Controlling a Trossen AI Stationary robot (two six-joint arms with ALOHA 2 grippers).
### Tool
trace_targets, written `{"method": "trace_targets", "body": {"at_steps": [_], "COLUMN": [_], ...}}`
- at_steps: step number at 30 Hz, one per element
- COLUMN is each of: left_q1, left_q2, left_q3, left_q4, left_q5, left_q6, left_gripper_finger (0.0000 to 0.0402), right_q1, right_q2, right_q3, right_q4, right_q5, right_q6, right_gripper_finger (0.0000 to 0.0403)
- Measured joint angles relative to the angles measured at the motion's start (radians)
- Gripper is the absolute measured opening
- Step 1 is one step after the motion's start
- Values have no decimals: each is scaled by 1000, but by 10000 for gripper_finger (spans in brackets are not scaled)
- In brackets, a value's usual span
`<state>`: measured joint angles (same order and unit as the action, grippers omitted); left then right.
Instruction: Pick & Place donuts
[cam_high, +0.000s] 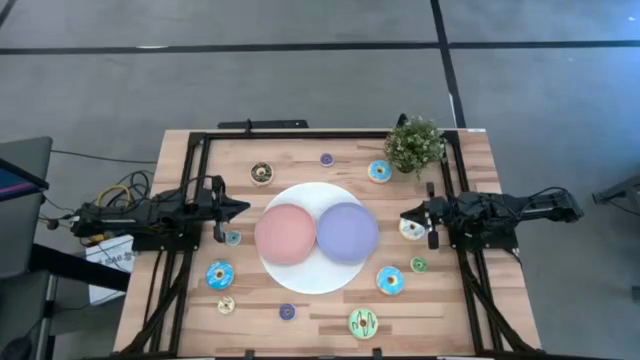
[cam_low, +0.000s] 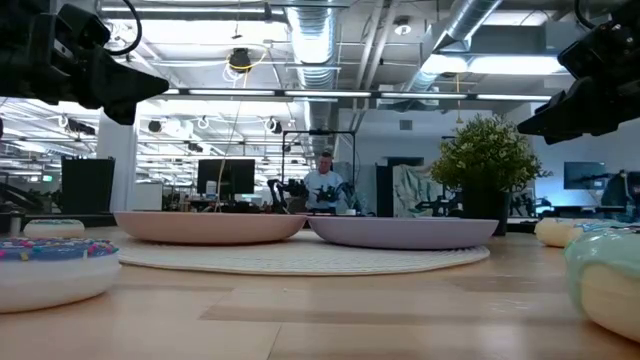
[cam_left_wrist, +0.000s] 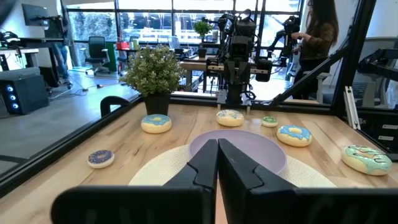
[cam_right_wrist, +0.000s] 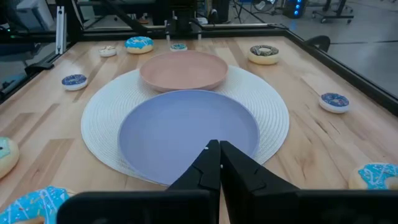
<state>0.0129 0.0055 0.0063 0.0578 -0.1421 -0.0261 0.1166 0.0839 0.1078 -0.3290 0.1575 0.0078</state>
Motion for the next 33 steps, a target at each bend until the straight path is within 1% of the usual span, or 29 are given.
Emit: {"method": "trace_targets", "body": {"at_steps": [16, 33], "left_q1": [0, 0], "left_q2": [0, 0], "left_q3": [0, 0], "left_q4": [0, 0], "left_q5": [0, 0], "left_q6": [0, 0], "left_gripper_finger": [4, 4], "right_q1": [0, 0], "right_q2": [0, 0], "right_q3": [0, -1], "right_q4": [1, 68], "right_q5": [0, 0], "right_q6": [-16, -16], "right_gripper_finger": [0, 0]}}
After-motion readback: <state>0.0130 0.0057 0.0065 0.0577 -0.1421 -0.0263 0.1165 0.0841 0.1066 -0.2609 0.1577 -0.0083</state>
